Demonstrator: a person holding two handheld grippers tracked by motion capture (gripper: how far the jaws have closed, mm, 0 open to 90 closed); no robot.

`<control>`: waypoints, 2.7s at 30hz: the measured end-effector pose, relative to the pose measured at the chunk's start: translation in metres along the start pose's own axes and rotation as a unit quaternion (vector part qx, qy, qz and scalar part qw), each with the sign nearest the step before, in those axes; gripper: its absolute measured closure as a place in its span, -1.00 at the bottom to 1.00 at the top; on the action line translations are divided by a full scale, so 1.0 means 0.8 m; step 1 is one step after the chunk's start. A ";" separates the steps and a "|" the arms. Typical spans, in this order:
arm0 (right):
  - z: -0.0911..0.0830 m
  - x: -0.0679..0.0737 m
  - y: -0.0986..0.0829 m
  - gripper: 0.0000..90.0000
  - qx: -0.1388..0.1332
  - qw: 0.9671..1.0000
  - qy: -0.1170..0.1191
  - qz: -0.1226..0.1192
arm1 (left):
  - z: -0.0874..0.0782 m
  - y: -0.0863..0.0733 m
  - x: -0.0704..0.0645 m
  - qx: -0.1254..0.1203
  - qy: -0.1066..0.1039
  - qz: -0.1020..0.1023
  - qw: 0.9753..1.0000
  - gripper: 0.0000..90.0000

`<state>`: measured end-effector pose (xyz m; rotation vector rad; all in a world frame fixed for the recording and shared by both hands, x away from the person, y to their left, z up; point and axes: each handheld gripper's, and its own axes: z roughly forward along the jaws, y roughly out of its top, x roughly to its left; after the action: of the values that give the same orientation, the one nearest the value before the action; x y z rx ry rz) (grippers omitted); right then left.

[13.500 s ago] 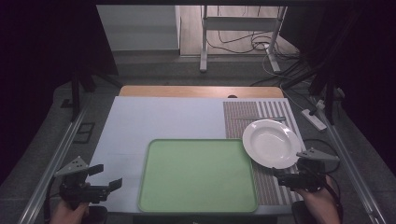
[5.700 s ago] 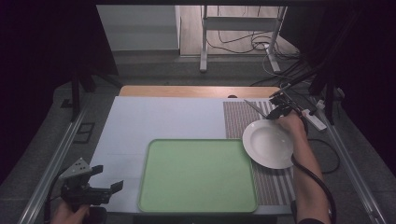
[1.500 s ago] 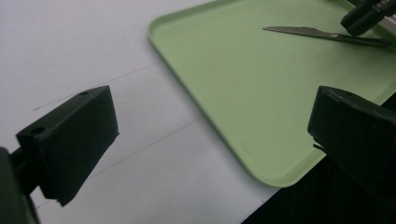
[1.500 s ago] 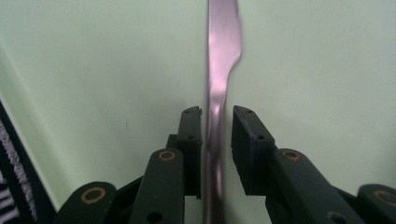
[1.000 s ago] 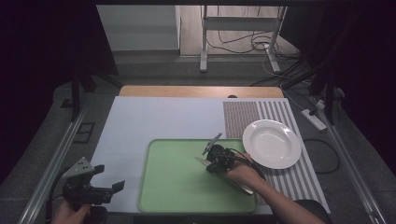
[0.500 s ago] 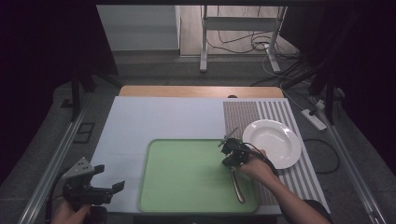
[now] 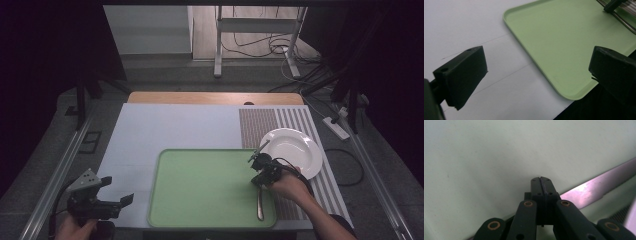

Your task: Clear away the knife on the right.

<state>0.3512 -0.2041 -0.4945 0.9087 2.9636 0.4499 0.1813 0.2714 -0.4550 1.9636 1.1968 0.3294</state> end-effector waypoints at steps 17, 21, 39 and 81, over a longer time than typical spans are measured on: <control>-0.004 -0.010 -0.005 1.00 0.008 1.000 -0.001 0.015 | 0.000 0.000 0.000 -0.001 0.000 0.000 1.000 -0.96; -0.011 -0.007 -0.001 0.72 -0.026 0.999 -0.003 0.025 | 0.000 0.000 0.001 -0.002 -0.002 -0.004 1.000 -0.96; -0.039 0.003 -0.001 -0.18 -0.093 0.995 -0.008 0.033 | -0.001 -0.001 0.001 -0.004 -0.002 -0.005 1.000 -0.96; -0.079 0.006 -0.079 -1.00 -0.198 0.975 -0.058 0.078 | -0.002 -0.001 0.002 -0.007 -0.003 -0.010 1.000 -0.96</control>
<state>0.3067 -0.2686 -0.4506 1.0723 2.5677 0.9162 0.1809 0.2738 -0.4552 1.9381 1.2052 0.3202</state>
